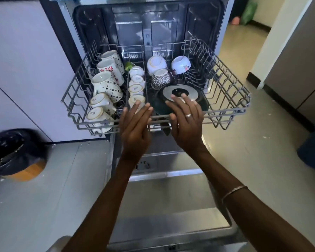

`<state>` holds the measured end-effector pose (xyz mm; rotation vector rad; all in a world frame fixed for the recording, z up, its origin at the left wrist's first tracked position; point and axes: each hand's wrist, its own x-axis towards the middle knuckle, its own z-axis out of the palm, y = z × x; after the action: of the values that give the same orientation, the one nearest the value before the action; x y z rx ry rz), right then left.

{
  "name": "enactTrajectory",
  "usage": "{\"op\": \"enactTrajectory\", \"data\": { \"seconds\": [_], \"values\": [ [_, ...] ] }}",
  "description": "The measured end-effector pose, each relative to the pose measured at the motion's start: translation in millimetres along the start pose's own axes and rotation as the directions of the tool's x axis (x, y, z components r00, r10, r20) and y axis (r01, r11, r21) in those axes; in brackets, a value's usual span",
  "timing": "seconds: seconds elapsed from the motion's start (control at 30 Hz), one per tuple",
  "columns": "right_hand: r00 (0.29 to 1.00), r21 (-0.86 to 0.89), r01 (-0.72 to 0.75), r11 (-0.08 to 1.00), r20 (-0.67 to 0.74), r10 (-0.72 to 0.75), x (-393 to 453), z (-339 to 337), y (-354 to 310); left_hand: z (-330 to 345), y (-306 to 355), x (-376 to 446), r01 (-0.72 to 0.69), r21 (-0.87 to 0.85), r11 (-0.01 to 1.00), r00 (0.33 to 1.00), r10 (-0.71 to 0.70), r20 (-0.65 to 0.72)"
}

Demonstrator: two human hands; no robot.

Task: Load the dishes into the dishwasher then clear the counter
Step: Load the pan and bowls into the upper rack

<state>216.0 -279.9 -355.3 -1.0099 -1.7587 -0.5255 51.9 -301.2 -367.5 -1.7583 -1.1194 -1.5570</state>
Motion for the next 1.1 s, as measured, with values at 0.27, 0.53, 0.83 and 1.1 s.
{"op": "enactTrajectory", "data": {
  "seconds": [0.27,0.53,0.83,1.1],
  "values": [
    [0.982,-0.005,-0.01,1.0,0.188,0.011,27,28,15,33,-41,17,-0.008,-0.051,0.999,1.0,0.009,0.025],
    [0.947,-0.062,-0.044,0.997,0.316,0.062,57,63,39,73,-74,34,-0.029,0.024,0.999,0.991,0.026,0.134],
    [0.922,-0.116,-0.043,0.992,0.379,0.084,89,112,67,117,-105,50,0.002,0.145,0.989,0.959,-0.044,0.281],
    [0.904,-0.188,-0.029,0.982,0.414,0.106,112,157,79,149,-141,63,0.053,0.233,0.971,0.913,-0.142,0.382]
  ]
}}
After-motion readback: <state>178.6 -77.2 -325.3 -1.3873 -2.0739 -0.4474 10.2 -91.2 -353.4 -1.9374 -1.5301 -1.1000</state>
